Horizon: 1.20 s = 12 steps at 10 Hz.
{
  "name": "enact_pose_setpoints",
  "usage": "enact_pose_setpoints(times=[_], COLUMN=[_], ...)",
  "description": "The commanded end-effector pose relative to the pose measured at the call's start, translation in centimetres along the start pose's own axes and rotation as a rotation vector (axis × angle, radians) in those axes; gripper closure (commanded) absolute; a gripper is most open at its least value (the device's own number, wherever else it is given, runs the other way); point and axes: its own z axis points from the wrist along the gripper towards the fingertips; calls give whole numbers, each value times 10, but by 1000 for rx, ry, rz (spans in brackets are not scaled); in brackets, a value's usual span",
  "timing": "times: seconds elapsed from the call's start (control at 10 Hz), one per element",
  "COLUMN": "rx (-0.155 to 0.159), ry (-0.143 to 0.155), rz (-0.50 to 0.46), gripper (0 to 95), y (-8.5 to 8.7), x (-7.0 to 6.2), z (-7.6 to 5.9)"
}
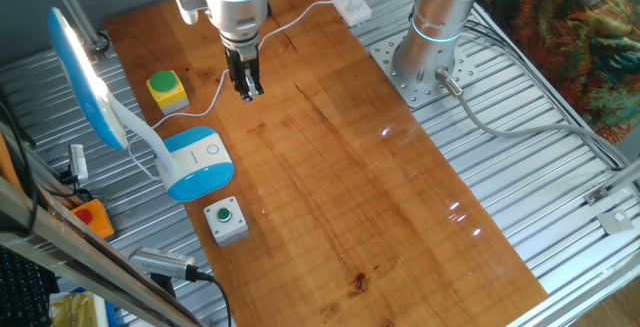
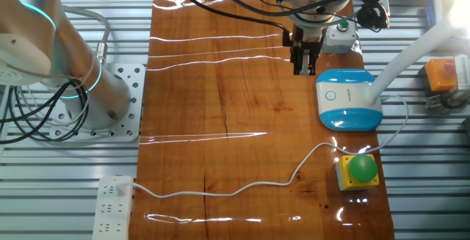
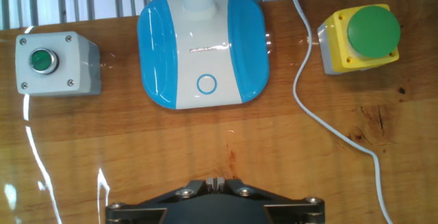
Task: Turn off the desk lamp by pressing the button
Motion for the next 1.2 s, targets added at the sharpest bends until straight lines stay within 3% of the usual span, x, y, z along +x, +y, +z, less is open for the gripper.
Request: enact_pose_setpoints(times=[0.1, 0.6, 0.9, 1.1, 1.2], rx=[11, 33, 45, 55, 57], ry=[0, -15, -14, -18, -18], rz=[-15, -50, -80, -90, -91], gripper=[950, 950, 950, 950, 950], y=[-1, -3, -6, -5, -5], x=[0, -4, -9, -22, -27], z=[4, 11, 45, 64, 67])
